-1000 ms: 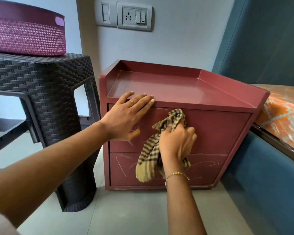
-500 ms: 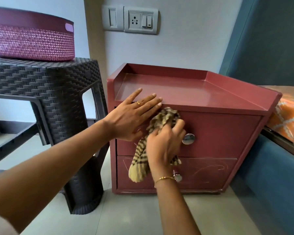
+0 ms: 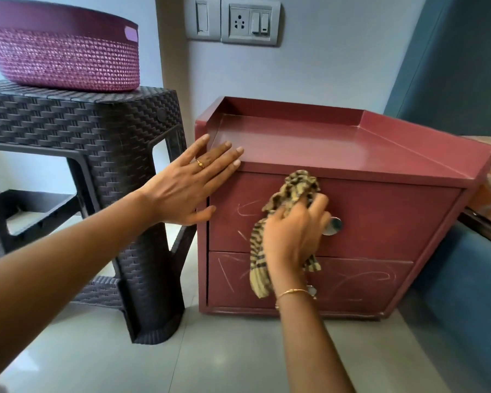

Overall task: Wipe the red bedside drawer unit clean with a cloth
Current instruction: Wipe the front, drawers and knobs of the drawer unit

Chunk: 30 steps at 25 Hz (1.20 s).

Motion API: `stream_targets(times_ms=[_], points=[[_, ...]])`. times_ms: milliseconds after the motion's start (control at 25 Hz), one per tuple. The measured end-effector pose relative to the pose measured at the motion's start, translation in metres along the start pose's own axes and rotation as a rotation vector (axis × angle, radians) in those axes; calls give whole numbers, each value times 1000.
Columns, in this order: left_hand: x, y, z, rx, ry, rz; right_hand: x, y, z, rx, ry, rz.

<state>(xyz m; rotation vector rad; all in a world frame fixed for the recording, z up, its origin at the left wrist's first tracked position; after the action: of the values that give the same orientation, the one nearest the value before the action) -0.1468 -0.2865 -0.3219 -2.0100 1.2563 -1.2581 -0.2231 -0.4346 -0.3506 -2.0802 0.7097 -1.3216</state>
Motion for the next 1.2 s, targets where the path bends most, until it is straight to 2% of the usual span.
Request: stream_targets(times_ms=[120, 200, 280, 400, 440, 480, 520, 640, 720, 800, 960, 1000, 1040, 1080, 1200], points=[[-5, -4, 3, -3, -8, 6, -47, -68, 34, -48, -143, -429], [-6, -5, 5, -4, -17, 6, -52, -76, 40, -86, -181, -561], [-6, -5, 4, 0, -13, -1, -30, -43, 29, -108, -142, -417], [-5, -5, 2, 5, 9, -28, 5, 26, -1, 24, 28, 52], [-5, -5, 2, 0, 18, -43, 6, 35, -1, 46, 45, 147], [-5, -3, 3, -8, 24, -60, 3, 29, 1, 44, 47, 153], [-4, -2, 5, -14, 30, -77, -3, 12, 5, 39, 39, 81], [-2, -2, 7, -37, 48, -120, -34, -51, 29, -52, -58, -344], [-2, -3, 10, -39, 49, -126, -51, -67, 41, -107, -143, -544], [-2, -2, 11, -27, 55, -121, -38, -50, 34, -130, -140, -525], [-2, -1, 7, -24, 95, -147, 12, 30, -4, -10, 28, -2], [-2, 0, 7, -28, 100, -148, 12, 36, -6, 30, 51, 81], [-2, 0, 7, -33, 102, -152, 7, 27, -3, 46, 57, 77], [-2, 0, 8, -40, 103, -157, -4, 8, 4, 32, 44, -14], [-1, -1, 7, -68, 113, -167, -55, -46, 44, -56, -117, -405]])
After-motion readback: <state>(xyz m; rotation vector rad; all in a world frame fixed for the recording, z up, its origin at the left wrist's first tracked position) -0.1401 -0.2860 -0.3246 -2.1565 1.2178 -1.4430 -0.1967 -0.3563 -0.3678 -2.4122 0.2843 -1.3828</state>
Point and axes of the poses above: each hand's wrist, its own x-axis towards the middle knuckle, its own z-axis out of the palm, y = z × x, the point moved 10 cm from there along x, towards the middle knuckle, and after that the axes turned 5 degrees about x, right-handed, at the moved point
